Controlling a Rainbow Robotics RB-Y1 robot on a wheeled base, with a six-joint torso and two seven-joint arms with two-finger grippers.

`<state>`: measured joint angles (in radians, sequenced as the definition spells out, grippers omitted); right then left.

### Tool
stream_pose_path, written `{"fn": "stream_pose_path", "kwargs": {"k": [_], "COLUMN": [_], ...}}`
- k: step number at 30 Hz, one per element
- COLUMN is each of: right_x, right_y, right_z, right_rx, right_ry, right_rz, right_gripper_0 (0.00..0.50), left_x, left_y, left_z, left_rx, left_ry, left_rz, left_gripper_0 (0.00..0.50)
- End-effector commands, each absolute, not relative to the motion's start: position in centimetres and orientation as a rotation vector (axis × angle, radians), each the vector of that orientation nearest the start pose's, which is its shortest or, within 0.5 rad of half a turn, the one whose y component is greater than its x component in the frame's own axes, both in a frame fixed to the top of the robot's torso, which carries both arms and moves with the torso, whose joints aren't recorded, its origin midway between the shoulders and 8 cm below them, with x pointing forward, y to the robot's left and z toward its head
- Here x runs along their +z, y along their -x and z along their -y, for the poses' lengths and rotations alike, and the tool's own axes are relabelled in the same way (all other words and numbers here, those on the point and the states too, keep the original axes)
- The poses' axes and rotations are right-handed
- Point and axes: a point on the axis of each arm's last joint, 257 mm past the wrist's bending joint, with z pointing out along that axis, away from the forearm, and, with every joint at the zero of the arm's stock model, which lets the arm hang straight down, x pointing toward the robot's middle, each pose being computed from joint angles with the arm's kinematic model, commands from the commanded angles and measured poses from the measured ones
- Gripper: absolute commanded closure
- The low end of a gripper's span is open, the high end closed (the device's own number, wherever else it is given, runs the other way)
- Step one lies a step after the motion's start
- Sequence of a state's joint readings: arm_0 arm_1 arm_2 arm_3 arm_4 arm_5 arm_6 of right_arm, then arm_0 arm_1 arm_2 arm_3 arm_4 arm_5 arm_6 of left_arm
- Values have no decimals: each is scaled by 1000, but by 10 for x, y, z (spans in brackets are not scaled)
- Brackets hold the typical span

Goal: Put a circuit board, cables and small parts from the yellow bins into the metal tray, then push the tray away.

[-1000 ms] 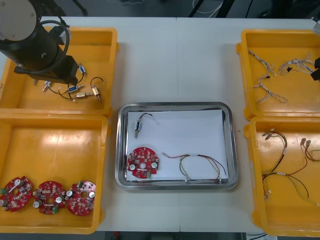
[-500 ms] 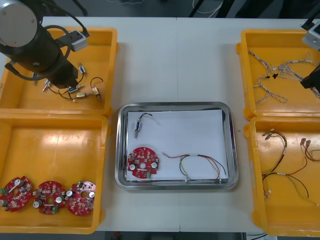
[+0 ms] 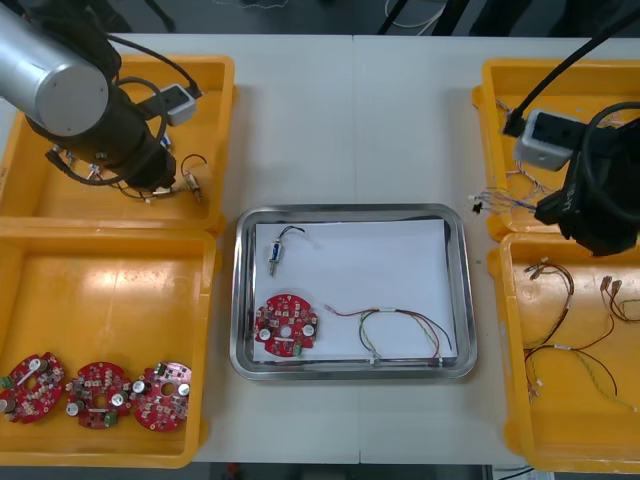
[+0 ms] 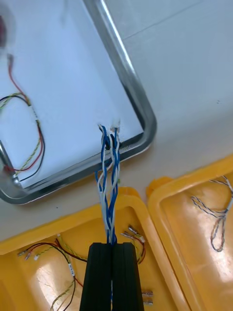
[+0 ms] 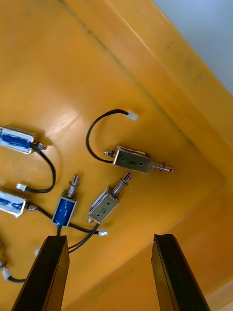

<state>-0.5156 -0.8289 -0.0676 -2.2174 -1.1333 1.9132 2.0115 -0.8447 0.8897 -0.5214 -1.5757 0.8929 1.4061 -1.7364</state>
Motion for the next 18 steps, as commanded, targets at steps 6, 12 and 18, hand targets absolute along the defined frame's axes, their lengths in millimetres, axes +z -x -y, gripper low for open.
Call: {"fn": "stream_pose_path", "kwargs": {"k": [6,12,18], "right_x": [-118,-127,-147], "right_y": [-397,-407,-415], "right_z": [181,154,131], "right_rx": [-152,-218,-172], "right_ry": [1644,1746,1784], "right_rz": [-2030,-1958,-1920], "right_gripper_0": [500,500,500], "left_x": [-161,-167,-169], "left_y": [-561,-564,-573], "left_z": [-271,-275,-284], "left_rx": [385,398,416], "left_ry": [-1236,-1248,-1274], "left_rz": [-2282,-2276,-2247], "left_gripper_0": [0,0,0]}}
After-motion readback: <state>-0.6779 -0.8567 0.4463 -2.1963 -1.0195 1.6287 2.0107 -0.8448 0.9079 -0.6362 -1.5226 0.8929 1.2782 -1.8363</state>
